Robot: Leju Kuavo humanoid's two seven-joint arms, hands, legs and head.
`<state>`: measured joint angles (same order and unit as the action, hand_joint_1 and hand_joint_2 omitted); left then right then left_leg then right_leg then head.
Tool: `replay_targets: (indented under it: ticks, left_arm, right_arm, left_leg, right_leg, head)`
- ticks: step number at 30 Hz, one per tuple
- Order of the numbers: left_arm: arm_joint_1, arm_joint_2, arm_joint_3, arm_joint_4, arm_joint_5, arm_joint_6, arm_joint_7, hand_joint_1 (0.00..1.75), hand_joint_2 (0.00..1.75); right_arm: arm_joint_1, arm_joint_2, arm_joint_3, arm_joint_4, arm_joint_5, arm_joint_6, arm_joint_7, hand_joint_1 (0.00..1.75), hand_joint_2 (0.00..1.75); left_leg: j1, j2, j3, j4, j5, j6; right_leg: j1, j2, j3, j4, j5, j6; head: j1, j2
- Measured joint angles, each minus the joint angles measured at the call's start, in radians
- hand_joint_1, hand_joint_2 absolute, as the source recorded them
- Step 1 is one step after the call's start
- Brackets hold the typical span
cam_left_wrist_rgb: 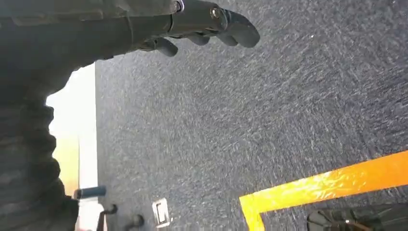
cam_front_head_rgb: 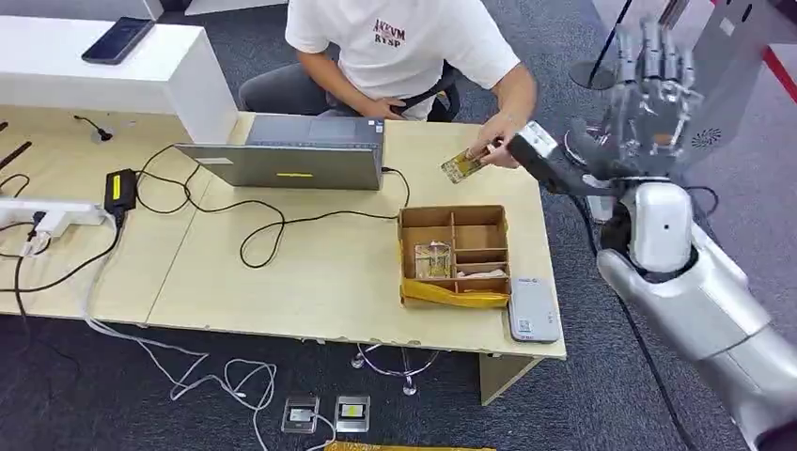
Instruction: Pass the card to the sensor for recognition and then transmit it.
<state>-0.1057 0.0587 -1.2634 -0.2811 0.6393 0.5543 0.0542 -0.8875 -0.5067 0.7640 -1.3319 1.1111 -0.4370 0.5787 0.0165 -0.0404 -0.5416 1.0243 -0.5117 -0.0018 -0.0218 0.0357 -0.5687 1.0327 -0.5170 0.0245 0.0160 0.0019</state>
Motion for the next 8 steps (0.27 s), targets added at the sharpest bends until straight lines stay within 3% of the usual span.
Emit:
replay_targets:
  ticks: [4, 5, 7, 8]
  left_arm:
    - [0.007, -0.002, 0.009, 0.000, 0.036, 0.002, 0.008, 0.00, 1.75]
    - [0.008, -0.002, 0.011, 0.000, 0.042, 0.004, 0.009, 0.00, 1.75]
    - [0.007, -0.002, 0.024, 0.001, 0.049, 0.007, 0.010, 0.00, 1.75]
    - [0.007, -0.004, 0.028, 0.001, 0.053, 0.011, 0.012, 0.00, 1.75]
  right_arm:
    - [0.309, -0.135, -0.240, -0.188, 0.012, -0.144, 0.026, 0.00, 1.75]
    - [0.373, -0.170, -0.347, -0.237, -0.007, -0.194, 0.029, 0.00, 1.75]
    - [0.519, -0.202, -0.503, -0.276, -0.029, -0.200, 0.011, 0.00, 1.75]
    - [0.585, -0.212, -0.579, -0.295, -0.061, -0.200, -0.037, 0.00, 1.75]
  left_leg:
    - [0.000, -0.001, -0.001, 0.000, -0.002, 0.002]
    - [0.000, 0.000, -0.001, 0.000, -0.003, 0.002]
    - [0.001, 0.002, 0.000, 0.000, -0.003, 0.003]
    - [0.000, 0.001, -0.002, -0.001, -0.004, 0.003]
  right_leg:
    - [0.000, -0.002, 0.001, -0.002, 0.000, 0.000]
    - [0.000, 0.000, 0.000, -0.002, 0.000, 0.001]
    - [0.001, 0.001, 0.001, -0.003, 0.000, 0.001]
    - [-0.001, 0.000, 0.000, -0.002, 0.000, 0.001]
  head:
    - [0.003, 0.000]
    - [0.001, 0.000]
    - [0.003, 0.000]
    - [0.000, 0.000]
